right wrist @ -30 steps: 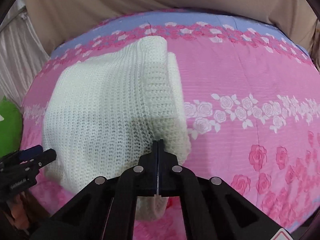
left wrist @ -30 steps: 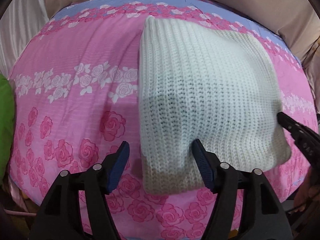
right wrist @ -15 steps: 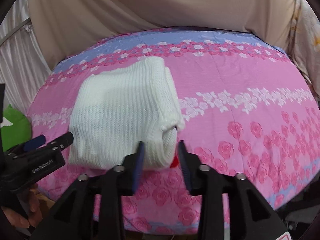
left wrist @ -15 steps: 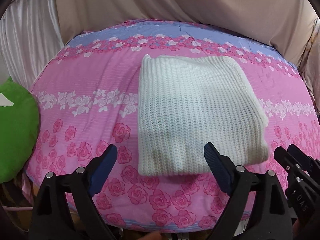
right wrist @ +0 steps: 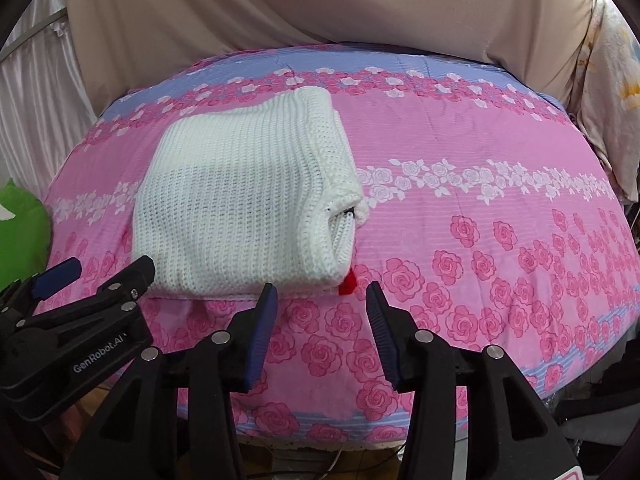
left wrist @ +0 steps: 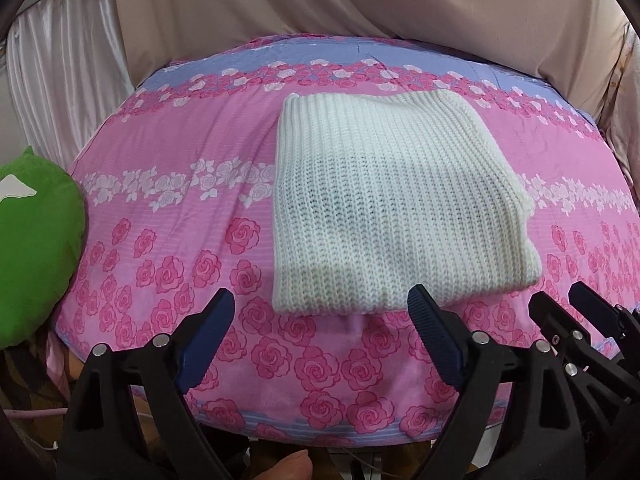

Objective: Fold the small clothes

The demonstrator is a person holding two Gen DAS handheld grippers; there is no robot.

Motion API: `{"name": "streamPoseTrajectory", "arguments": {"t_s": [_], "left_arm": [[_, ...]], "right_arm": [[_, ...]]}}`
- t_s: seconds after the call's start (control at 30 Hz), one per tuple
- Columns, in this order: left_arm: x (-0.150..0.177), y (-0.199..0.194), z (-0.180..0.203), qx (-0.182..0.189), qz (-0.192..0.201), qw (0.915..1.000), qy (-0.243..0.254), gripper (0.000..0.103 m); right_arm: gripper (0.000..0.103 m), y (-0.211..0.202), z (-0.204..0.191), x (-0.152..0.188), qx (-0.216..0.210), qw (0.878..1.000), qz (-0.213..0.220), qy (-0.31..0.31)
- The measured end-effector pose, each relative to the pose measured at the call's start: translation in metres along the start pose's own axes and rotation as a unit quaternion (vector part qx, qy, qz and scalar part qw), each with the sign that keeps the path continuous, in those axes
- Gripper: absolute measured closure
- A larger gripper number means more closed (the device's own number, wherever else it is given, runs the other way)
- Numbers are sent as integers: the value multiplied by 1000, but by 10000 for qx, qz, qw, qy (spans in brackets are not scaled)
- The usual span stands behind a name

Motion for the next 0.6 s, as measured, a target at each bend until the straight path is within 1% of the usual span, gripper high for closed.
{"name": "streamPoseTrajectory", "arguments": {"t_s": [0.37, 0.6], "left_arm": [[1, -2, 5, -44, 36, 9999, 131, 17], [-1, -2, 4, -65, 63, 9999, 94, 18]], "right_arm": [[57, 1, -1, 0, -64, 10000, -26, 11], [56, 0, -2, 1, -62, 10000, -17, -64]]}}
Point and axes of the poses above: each gripper's, at about its wrist camera, not at the fingertips, and y roughly the way its jaws point, z to its right, x to its underside, the point moved 2 cm from there along y, roughly the way its jaws point
